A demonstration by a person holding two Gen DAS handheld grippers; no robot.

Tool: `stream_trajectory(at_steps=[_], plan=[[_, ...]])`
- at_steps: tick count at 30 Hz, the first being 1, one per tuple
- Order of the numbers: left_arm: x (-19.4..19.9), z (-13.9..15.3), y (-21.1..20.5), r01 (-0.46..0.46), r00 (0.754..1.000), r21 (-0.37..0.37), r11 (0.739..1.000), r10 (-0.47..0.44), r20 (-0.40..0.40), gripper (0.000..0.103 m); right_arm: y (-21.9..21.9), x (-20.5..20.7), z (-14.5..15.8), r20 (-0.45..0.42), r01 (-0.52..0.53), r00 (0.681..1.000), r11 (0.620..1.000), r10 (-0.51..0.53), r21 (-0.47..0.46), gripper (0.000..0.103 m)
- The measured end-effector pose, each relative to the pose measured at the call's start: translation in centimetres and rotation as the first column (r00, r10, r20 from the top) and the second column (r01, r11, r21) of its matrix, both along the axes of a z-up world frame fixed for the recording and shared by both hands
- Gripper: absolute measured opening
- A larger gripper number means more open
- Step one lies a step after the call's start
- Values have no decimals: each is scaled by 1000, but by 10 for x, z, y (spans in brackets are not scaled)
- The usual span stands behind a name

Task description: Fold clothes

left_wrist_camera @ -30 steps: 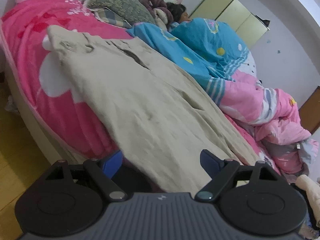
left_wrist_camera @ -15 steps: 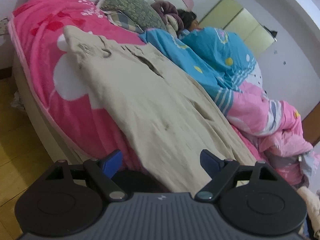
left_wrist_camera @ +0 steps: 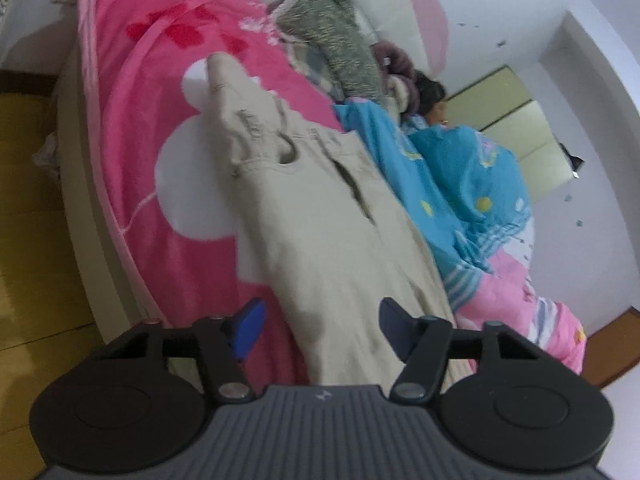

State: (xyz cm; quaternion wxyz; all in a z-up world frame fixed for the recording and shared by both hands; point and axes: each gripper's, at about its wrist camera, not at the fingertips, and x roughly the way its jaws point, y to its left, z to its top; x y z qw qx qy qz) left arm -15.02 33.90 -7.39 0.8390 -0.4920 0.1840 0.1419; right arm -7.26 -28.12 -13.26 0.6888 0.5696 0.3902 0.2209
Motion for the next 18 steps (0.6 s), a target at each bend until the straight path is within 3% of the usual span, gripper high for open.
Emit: stream_trajectory(at_steps=[5,7,18], plan=[[19,-14,25,-21,1000,-69,997,21,-9,25,0,-1,-2,-12,12,1000,1000,-12,-12,15],[21,-16,32,-38,999,-89,995,39,8,20,0,-1,0,-3,19,1000,999,-20,-29,14],[48,-8,43,-48,996,-98,994,54,65,14,2,11,16,84,44,996,991,-33,-123,8]])
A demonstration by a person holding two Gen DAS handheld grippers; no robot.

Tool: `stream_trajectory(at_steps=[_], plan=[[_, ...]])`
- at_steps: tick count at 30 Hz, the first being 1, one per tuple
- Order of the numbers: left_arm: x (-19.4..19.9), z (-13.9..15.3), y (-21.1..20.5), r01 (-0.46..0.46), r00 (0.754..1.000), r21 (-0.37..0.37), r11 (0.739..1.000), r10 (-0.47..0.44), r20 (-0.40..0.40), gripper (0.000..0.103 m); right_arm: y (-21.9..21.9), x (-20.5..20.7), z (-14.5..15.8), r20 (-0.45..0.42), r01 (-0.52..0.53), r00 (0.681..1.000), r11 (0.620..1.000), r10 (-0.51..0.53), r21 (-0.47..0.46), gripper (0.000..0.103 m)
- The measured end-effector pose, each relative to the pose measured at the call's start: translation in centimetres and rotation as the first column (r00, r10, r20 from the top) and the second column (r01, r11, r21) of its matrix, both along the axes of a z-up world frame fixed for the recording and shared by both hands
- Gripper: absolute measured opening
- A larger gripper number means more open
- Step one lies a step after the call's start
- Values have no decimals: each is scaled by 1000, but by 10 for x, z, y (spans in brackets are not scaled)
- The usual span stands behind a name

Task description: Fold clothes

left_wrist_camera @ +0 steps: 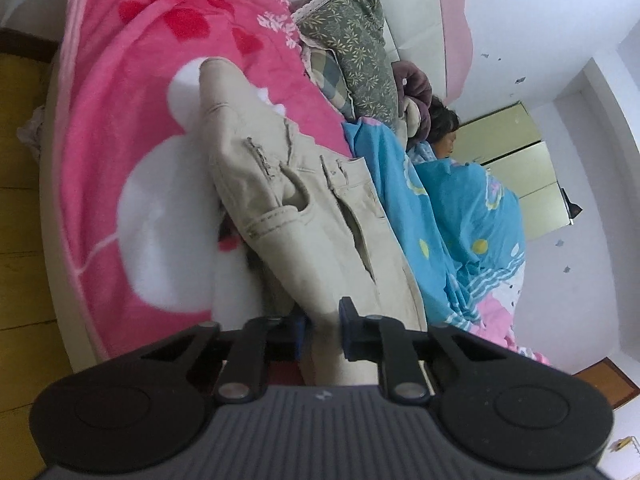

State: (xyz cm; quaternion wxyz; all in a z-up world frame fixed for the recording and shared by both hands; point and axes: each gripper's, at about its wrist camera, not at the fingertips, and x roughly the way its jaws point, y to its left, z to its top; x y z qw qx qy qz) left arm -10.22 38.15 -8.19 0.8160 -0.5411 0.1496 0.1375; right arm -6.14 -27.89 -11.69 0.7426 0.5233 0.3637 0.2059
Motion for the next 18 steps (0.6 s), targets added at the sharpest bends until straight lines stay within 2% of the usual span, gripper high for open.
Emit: stream_trajectory(at_steps=[4,9,13,18], plan=[[12,18,-9,-2,1000,93,996,2,-1,10,7,5,22,85,13,996,993,-3,-119,4],[37,45,-16,3,1000,165,986,-7,19,9,18,21,64,240,69,971,948,7,-309,3],[70,67,-23,12,999,248,969,-20,30,9,20,48,90,351,124,936,915,20,-384,3],[126,86,-31,10,998,313,950,-27,50,8,19,97,105,416,181,909,898,3,-401,3]])
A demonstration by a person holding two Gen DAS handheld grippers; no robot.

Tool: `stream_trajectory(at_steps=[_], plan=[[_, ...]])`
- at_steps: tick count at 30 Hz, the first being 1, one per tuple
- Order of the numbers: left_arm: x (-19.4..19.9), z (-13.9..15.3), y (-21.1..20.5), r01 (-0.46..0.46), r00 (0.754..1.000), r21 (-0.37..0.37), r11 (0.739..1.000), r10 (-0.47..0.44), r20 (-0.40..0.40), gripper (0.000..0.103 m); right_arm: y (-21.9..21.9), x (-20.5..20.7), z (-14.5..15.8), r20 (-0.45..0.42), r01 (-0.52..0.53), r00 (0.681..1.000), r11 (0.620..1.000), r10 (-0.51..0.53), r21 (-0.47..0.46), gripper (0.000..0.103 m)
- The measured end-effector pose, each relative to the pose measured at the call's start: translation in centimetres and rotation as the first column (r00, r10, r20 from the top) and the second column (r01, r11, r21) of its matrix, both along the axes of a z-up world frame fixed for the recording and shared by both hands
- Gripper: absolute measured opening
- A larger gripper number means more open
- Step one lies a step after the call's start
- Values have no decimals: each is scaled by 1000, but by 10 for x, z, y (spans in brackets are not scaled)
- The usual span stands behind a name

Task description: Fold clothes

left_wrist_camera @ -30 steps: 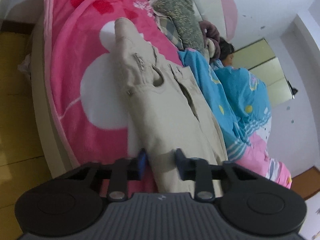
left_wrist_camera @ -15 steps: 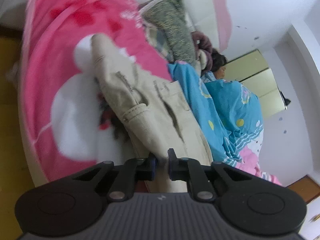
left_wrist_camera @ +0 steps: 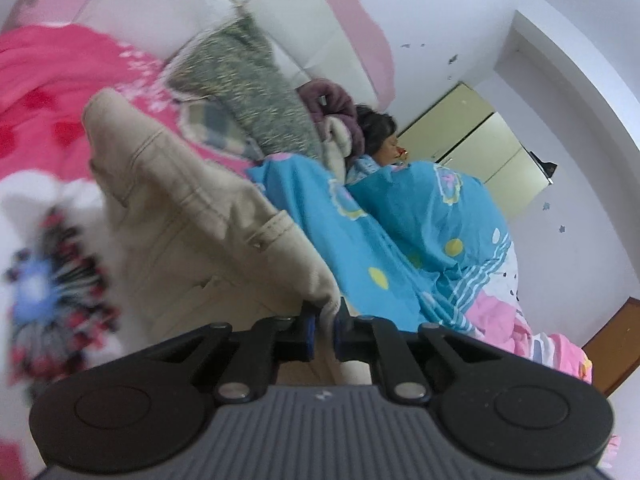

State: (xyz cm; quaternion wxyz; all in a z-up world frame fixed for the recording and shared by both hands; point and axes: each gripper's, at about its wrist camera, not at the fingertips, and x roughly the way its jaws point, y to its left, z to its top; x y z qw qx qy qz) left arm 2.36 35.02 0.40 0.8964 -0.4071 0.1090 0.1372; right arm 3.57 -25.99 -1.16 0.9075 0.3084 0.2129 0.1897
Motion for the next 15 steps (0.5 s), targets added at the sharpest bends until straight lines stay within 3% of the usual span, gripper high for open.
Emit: stream_trajectory(at_steps=[5,9,13,15], plan=[[65,16,-6,21,1000,70,997,-22,17,8,2,53,12,57,34,998,999,-34,-8,3],[130,22,-10,48,999,117,992,-46,-19,8,6,105,16,56,59,997,998,-58,-7,3],[202,3,-14,89,988,142,986,-69,-141,8,9,165,2,-11,82,997,997,-82,-10,3],[240,-19,-13,141,964,130,981,-107,-242,13,7,197,-20,-92,77,993,997,-77,-1,3]])
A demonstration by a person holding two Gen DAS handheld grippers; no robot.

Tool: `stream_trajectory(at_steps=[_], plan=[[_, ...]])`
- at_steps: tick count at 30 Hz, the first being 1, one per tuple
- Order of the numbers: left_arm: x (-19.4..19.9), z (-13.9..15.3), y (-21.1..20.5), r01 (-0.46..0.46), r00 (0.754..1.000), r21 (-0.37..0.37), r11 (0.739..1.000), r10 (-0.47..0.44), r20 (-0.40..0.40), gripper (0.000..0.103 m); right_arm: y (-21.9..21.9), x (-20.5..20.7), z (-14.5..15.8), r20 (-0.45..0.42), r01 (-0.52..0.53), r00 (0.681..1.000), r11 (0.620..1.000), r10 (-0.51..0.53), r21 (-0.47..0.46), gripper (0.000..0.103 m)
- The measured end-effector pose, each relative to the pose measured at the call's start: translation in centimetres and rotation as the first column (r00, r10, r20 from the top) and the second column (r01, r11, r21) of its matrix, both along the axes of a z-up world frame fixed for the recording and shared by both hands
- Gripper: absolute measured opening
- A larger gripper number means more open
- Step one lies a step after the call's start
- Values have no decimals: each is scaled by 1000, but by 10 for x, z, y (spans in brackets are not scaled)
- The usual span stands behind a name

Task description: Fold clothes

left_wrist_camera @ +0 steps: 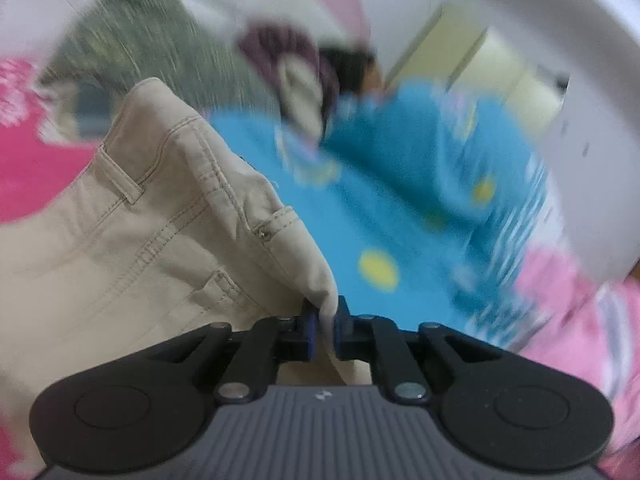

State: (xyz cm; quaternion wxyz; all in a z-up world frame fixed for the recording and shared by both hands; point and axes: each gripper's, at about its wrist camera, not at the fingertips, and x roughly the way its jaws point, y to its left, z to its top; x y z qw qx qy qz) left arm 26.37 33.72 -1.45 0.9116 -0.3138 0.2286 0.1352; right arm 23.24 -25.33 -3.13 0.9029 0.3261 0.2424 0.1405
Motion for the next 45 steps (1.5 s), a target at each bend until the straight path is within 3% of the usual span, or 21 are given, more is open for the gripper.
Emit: stream_trajectory(at_steps=[2,3,4,5,6,7,9,11,13,16,22,24,27,30,34,37,40,42,45], plan=[[28,-24,3,17,994,-24,1000,-20,-106,23,-6,32,-26,-110,1,994,999,4,45,7],[35,-31,5,12,990,-47,999,-18,-138,24,-14,45,-42,-199,13,980,994,10,112,8],[40,-36,8,4,987,-77,997,-16,-157,25,-22,58,-58,-286,30,958,984,22,177,8],[39,-37,13,-8,991,-130,991,-10,-132,34,-29,67,-72,-341,47,939,968,42,248,8],[36,-36,18,-7,996,-191,981,-11,-91,49,-37,69,-79,-351,57,934,946,62,319,9],[33,-34,24,-7,999,-250,968,-5,-49,54,-43,68,-82,-348,62,934,927,77,371,10],[24,-28,38,-20,999,-354,935,33,31,57,-50,67,-84,-330,62,939,892,100,447,19],[13,-19,49,-29,995,-421,907,68,77,59,-51,66,-83,-314,67,943,863,108,500,37],[-5,-10,54,-21,992,-441,897,73,100,60,-49,66,-79,-317,79,942,847,109,525,51],[-40,6,57,1,992,-416,910,51,114,64,-43,62,-66,-348,106,934,867,82,487,61],[-133,19,60,-8,1000,-273,962,12,15,70,-27,35,-14,-330,57,944,976,15,209,69],[-159,16,65,-22,1000,-256,966,17,-21,70,-19,9,1,-293,12,955,987,37,162,70],[-181,-7,71,-28,999,-303,953,19,-34,70,-2,-36,5,-264,-104,952,973,157,204,78],[-187,-32,78,-43,999,-366,930,32,-37,69,12,-77,-15,-299,-150,922,940,245,308,79],[-175,-55,84,-60,998,-395,917,65,-3,66,19,-101,-57,-391,-56,895,924,214,378,79],[-162,-60,89,-73,995,-395,916,96,39,66,18,-96,-74,-402,16,900,910,167,414,75],[-146,-65,93,-95,991,-393,914,126,54,59,21,-77,-77,-385,63,916,909,112,413,73],[-136,-69,95,-116,987,-390,913,149,53,44,26,-61,-81,-376,105,924,906,63,410,68],[-125,-74,94,-142,985,-387,911,169,38,29,31,-44,-92,-380,183,925,901,-22,393,40]])
